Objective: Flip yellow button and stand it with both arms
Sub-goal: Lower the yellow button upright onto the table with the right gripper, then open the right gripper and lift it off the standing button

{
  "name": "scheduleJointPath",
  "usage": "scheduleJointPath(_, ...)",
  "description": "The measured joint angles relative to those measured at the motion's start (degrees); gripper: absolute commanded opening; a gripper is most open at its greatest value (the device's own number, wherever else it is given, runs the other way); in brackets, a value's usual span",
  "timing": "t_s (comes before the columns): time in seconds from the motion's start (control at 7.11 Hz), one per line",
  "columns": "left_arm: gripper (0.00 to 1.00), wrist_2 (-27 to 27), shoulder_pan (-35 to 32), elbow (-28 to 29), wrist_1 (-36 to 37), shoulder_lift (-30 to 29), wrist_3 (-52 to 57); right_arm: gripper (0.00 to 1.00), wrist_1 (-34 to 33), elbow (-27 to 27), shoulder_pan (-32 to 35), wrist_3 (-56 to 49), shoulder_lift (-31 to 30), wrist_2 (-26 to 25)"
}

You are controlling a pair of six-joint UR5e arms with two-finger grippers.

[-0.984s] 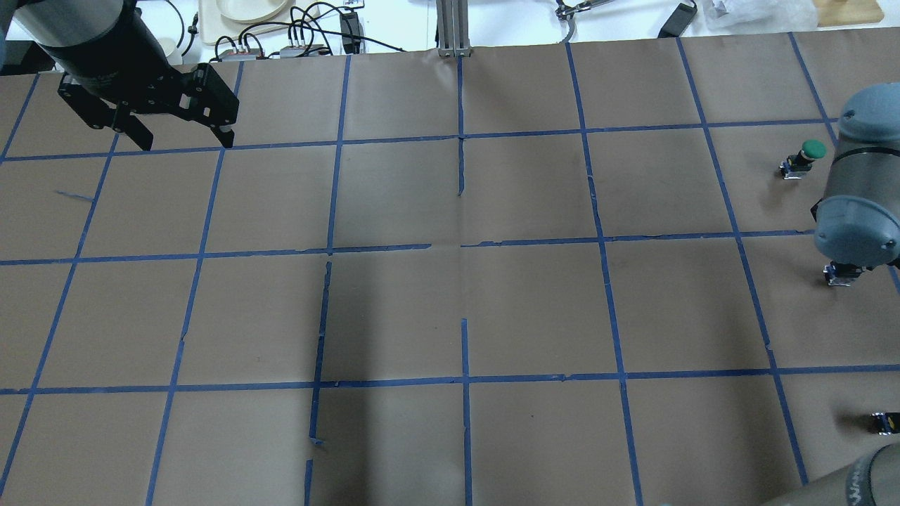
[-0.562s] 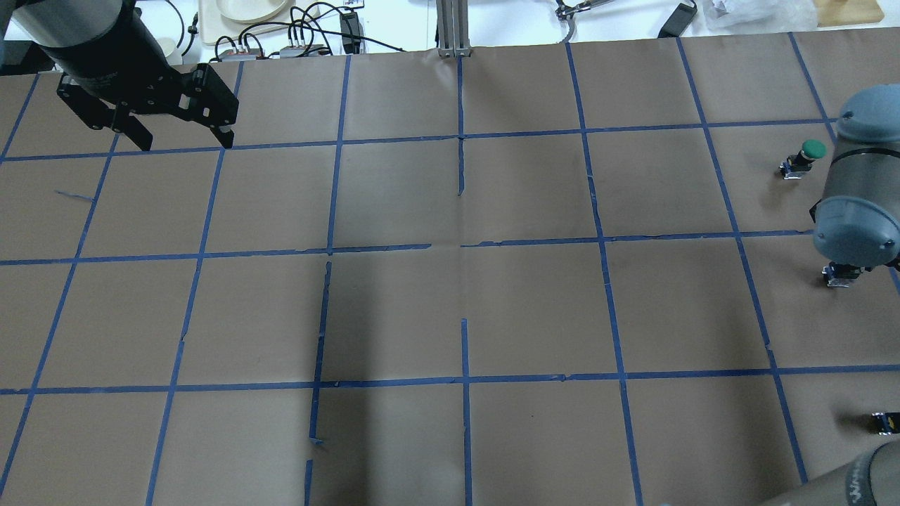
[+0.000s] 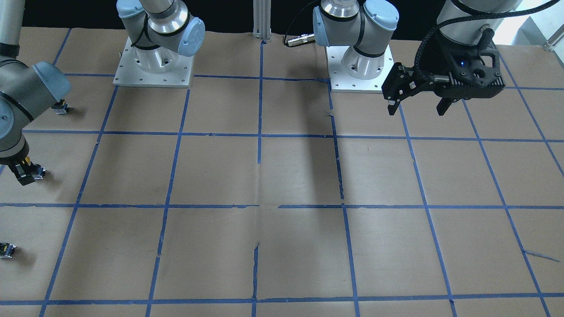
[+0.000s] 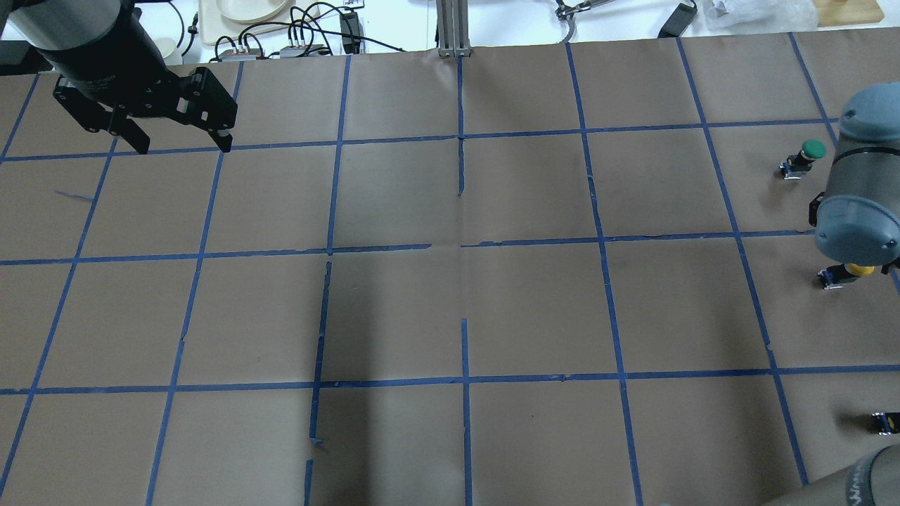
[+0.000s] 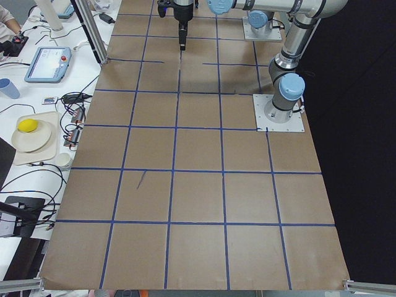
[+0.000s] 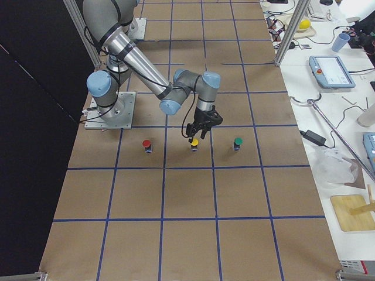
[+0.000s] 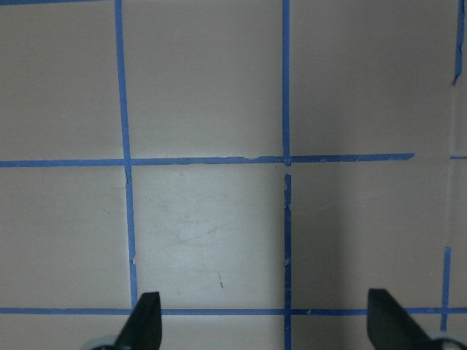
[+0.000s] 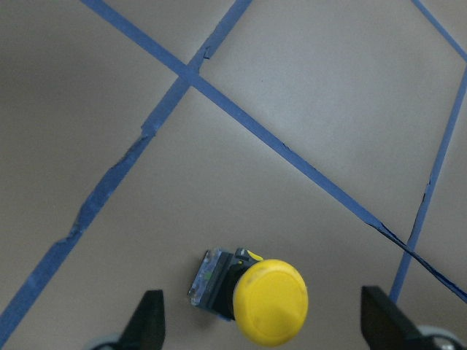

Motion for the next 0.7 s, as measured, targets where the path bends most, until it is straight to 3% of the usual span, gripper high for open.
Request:
scheduleJointPath(0.28, 1.0, -0.12, -0.05, -0.14, -0.15, 0.01, 0.02, 1.0, 3.53, -1.53, 0.31, -1.81, -2.25, 2.9)
scheduleJointPath(0.7, 1.0, -0.2, -0.01, -0.21, 0.08, -0.03, -0.4, 1.0, 21.88, -9.74, 3.77, -8.2, -6.13, 11.05)
